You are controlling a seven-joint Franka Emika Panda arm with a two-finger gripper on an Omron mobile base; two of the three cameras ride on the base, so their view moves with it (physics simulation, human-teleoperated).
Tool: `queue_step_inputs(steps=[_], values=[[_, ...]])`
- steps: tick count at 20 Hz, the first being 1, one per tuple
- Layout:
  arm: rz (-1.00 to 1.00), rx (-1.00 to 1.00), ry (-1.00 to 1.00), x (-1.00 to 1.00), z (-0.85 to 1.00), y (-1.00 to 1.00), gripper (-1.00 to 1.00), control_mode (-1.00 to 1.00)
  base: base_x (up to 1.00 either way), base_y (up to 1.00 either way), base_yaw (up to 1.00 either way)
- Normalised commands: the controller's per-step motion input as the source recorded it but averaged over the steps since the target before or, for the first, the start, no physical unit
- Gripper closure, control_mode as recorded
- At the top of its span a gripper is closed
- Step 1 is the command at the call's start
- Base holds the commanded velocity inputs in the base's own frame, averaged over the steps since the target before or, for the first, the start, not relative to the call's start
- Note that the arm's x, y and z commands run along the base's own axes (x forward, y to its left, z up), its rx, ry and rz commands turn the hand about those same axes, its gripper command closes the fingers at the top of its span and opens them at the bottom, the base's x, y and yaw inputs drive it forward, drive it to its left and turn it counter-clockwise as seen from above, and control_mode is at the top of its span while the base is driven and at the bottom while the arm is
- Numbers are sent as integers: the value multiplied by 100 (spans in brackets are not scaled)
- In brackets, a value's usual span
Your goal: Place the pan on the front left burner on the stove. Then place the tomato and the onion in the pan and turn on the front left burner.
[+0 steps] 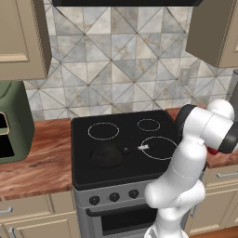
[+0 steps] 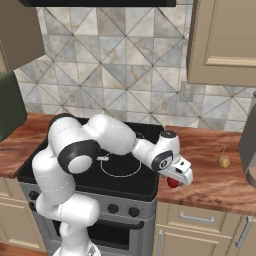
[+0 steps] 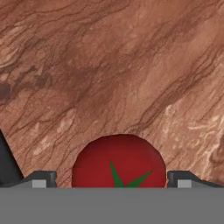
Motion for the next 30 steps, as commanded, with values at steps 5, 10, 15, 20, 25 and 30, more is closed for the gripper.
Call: queue_step_inputs(steps=[5,10,15,20,25,30], values=[[0,1,0,14,-16,-4,100,-100,0,0,0],[0,0,0,-1,-10,0,100,-100,0,0,0],[0,0,-2,-14,8,0,100,-100,0,0,0],[0,0,-16,-20,62,5,100,-100,0,0,0],[0,0,-16,-13,57,17,100,-100,0,0,0],[0,0,-9,0,47,34,100,-100,0,0,0]])
